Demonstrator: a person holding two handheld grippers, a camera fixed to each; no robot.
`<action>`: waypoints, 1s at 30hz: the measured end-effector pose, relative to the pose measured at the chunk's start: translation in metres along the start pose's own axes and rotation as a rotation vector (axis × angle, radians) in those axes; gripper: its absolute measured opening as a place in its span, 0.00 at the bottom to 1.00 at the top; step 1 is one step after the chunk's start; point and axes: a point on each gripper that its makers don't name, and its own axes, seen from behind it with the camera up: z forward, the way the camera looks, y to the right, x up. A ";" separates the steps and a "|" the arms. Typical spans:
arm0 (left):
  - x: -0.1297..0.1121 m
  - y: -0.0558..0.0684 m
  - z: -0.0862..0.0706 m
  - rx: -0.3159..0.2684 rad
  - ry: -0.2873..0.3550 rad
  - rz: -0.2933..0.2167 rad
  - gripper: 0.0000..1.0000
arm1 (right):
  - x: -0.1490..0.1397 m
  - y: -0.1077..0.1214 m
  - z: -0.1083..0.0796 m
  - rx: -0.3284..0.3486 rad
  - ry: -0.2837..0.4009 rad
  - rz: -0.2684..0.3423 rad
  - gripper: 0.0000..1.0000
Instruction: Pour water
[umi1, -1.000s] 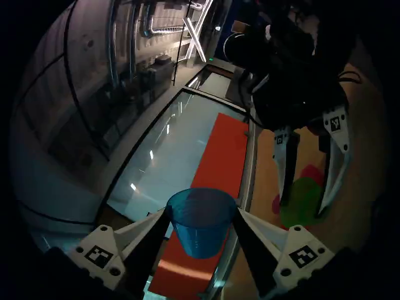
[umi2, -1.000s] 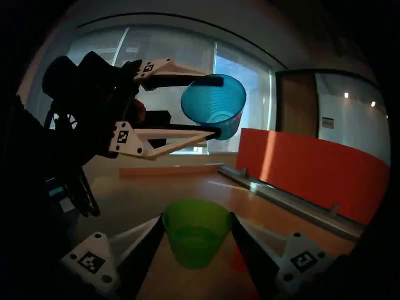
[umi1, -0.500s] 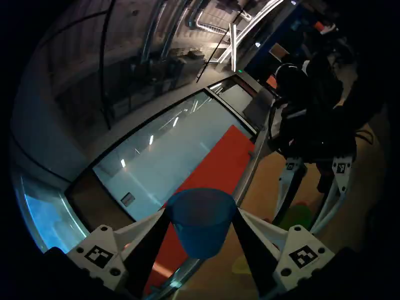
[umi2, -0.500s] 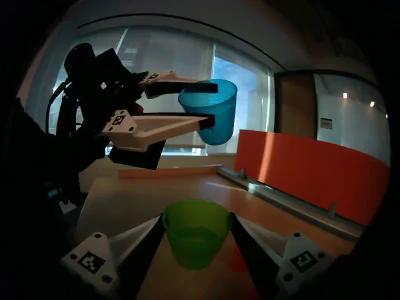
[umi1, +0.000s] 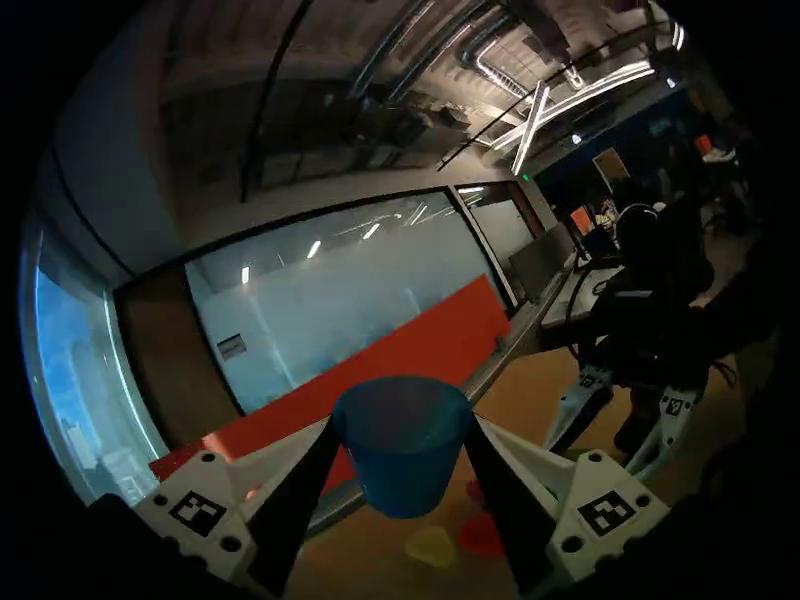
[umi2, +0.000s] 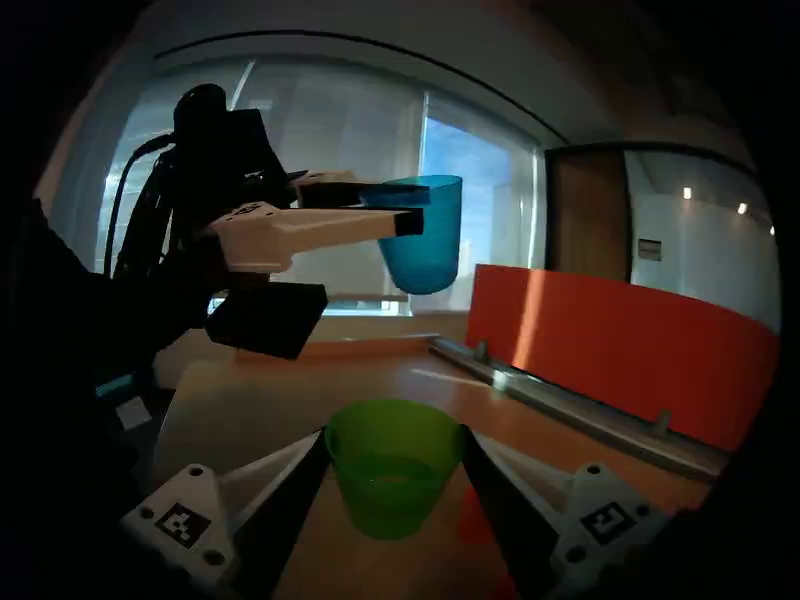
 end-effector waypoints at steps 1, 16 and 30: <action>0.000 0.000 -0.001 -0.003 0.001 -0.025 0.86 | 0.000 0.000 0.000 -0.001 0.002 0.001 0.93; -0.002 -0.008 0.001 -0.053 0.016 -0.320 0.86 | 0.007 0.001 -0.002 -0.007 0.020 0.006 0.93; -0.035 -0.002 -0.007 -0.059 -0.044 -0.308 0.86 | 0.002 0.007 -0.015 -0.030 -0.003 0.015 0.93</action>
